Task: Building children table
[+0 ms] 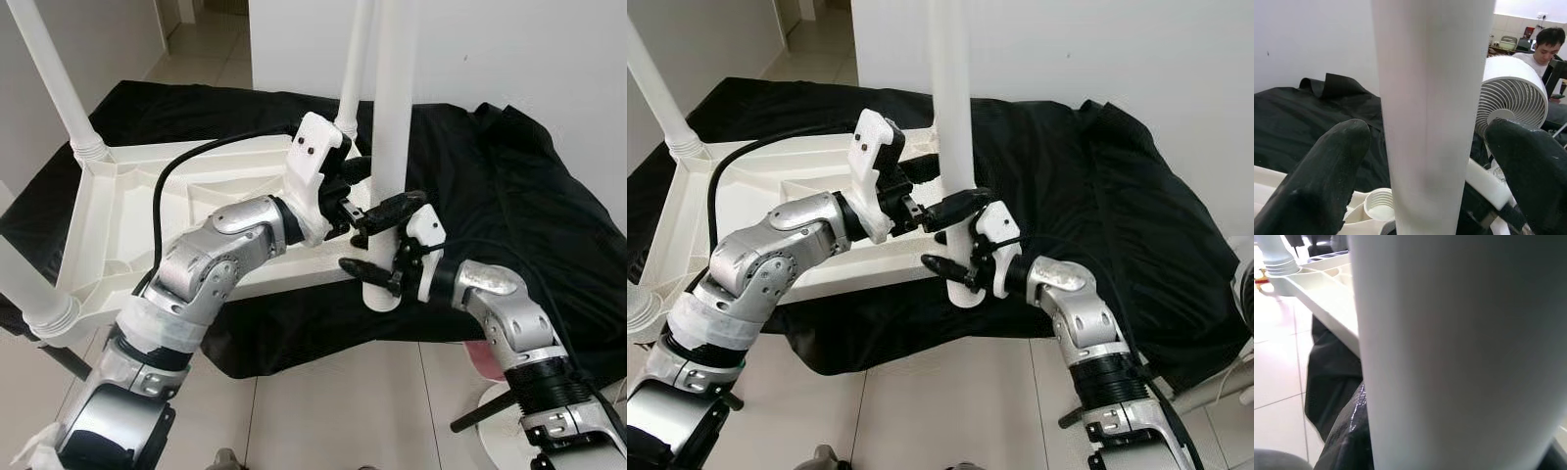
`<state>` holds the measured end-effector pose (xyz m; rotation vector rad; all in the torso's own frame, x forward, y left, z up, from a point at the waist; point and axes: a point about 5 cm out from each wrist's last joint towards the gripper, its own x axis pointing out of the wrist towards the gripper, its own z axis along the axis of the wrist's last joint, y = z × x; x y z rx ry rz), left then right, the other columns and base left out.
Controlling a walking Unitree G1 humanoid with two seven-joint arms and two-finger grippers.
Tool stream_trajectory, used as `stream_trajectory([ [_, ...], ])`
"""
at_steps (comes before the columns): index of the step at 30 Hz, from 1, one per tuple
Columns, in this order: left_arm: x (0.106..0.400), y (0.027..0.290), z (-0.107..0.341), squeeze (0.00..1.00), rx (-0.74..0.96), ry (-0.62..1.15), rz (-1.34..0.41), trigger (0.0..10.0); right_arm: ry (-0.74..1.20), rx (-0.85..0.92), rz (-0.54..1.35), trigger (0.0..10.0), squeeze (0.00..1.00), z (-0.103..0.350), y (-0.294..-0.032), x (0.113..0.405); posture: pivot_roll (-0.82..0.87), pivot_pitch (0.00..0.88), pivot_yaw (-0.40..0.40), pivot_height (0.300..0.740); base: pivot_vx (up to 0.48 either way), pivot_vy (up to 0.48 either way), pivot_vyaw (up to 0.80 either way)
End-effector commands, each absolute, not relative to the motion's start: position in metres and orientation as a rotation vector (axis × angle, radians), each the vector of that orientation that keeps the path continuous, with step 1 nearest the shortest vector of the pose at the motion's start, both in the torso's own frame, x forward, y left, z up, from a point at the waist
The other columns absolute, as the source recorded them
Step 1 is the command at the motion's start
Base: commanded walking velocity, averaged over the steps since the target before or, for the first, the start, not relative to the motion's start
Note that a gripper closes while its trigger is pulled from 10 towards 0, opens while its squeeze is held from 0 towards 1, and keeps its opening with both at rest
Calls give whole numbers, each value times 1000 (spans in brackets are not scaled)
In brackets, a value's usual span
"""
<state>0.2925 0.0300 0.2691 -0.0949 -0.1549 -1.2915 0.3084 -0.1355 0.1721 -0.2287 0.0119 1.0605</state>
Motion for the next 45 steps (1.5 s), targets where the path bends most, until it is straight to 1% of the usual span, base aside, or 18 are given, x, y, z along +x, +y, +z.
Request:
stream_trajectory([
  [1, 271, 24, 275, 0, -74, -163, -1735, 10000, 13, -228, 1071, 10000, 0, 173, -136, 307, -11, 0, -22, 740, 0, 0, 0],
  [2, 273, 25, 277, 0, -110, -152, -1729, 9490, 14, -220, 1072, 10000, 0, 173, -135, 307, -12, 0, -20, 740, 0, 0, 0],
  [3, 273, 27, 281, 0, -148, -156, -1739, 4941, 14, -216, 1073, 10000, 0, 173, -135, 306, -12, 0, -20, 740, 0, 0, 0],
  [6, 274, 28, 283, 0, -170, -161, -1742, 4667, 15, -212, 1076, 10000, 0, 173, -134, 306, -12, 0, -20, 740, 0, 0, 0],
  [7, 274, 29, 284, 0, -159, -163, -1737, 0, 18, -211, 1078, 10000, 0, 172, -134, 306, -11, 0, -20, 740, 0, 0, 0],
  [19, 277, 29, 285, 0, -137, -150, -1703, 0, 16, -197, 1076, 10000, 0, 172, -131, 306, -6, 0, -24, 740, 0, 0, 0],
  [20, 279, 30, 285, 0, -126, -147, -1688, 4471, 3, -187, 1063, 10000, 0, 174, -130, 307, -7, 0, -23, 740, 0, 0, 0],
  [21, 281, 32, 286, 0, -117, -140, -1664, 10000, -18, -170, 1039, 10000, 0, 178, -128, 310, -6, 0, -23, 740, 0, 0, 0],
  [25, 282, 33, 287, 0, -118, -135, -1651, 10000, -27, -159, 1026, 10000, 0, 180, -128, 312, -6, 0, -23, 740, 0, 0, 0],
  [26, 285, 33, 291, 0, -96, -163, -1613, 10000, -39, -162, 1006, 10000, 702, 182, -128, 314, -4, 0, -23, 740, 0, 0, 0],
  [28, 285, 33, 291, 0, -96, -163, -1613, 10000, -39, -162, 1006, 10000, 702, 182, -128, 314, -4, 0, -23, 740, 0, 0, 0],
  [29, 290, 33, 298, 0, -108, -163, -1561, 10000, -59, -155, 991, 10000, 1000, 187, -128, 316, -2, 0, -24, 740, 0, 0, 0],
  [31, 293, 33, 306, 0, -122, -169, -1516, 10000, -78, -147, 971, 10000, 1000, 192, -129, 318, -2, 0, -23, 740, 0, 0, 0],
  [33, 300, 32, 321, 0, -119, -190, -1419, 10000, -120, -144, 932, 10000, 1000, 202, -128, 322, -2, 0, -23, 740, 0, 0, 0],
  [36, 303, 30, 325, 0, -106, -191, -1368, 10000, -141, -147, 903, 10000, 1000, 207, -127, 324, 1, 0, -26, 740, 0, 0, 0],
  [37, 309, 30, 328, 0, -75, -194, -1299, 10000, -157, -163, 863, 10000, 0, 212, -126, 327, 3, 0, -26, 740, 0, 0, 0],
  [41, 322, 30, 333, 0, -30, -191, -1158, 10000, -190, -164, 733, 10000, 0, 220, -123, 336, 10, 0, -36, 740, 0, 0, 0],
  [45, 328, 29, 339, 0, -1, -206, -1079, 10000, -207, -140, 635, 10000, 0, 224, -118, 341, 11, 0, -37, 740, 0, 0, 0],
])
